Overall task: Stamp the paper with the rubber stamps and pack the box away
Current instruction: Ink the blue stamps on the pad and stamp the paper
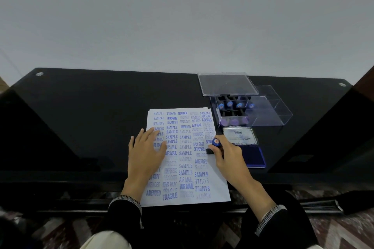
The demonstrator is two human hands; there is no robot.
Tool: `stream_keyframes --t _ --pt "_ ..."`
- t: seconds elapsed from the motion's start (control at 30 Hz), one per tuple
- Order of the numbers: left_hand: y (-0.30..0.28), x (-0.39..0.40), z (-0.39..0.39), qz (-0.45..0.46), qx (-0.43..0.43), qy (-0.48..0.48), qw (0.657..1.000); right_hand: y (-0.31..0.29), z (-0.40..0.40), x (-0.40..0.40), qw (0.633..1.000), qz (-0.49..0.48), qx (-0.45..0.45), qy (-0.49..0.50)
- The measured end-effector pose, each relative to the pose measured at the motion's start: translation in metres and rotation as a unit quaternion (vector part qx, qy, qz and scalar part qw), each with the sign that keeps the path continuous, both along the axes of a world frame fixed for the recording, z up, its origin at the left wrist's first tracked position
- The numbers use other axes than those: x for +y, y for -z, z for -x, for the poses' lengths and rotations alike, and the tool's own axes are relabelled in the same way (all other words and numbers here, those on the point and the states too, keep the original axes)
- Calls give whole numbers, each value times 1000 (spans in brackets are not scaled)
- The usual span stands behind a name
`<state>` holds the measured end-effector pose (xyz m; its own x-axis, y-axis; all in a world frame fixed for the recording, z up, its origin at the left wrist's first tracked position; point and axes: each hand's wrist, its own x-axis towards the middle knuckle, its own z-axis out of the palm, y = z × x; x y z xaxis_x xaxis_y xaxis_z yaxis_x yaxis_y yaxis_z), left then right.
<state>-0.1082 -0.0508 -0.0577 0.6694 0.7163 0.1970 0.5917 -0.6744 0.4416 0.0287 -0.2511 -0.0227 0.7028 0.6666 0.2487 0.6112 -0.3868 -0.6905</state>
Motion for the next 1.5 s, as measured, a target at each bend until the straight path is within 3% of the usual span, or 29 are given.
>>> stream_keyframes --t 1.5 --pt "1 -1 1 -2 2 3 1000 21 0 5 998 -39 -32 25"
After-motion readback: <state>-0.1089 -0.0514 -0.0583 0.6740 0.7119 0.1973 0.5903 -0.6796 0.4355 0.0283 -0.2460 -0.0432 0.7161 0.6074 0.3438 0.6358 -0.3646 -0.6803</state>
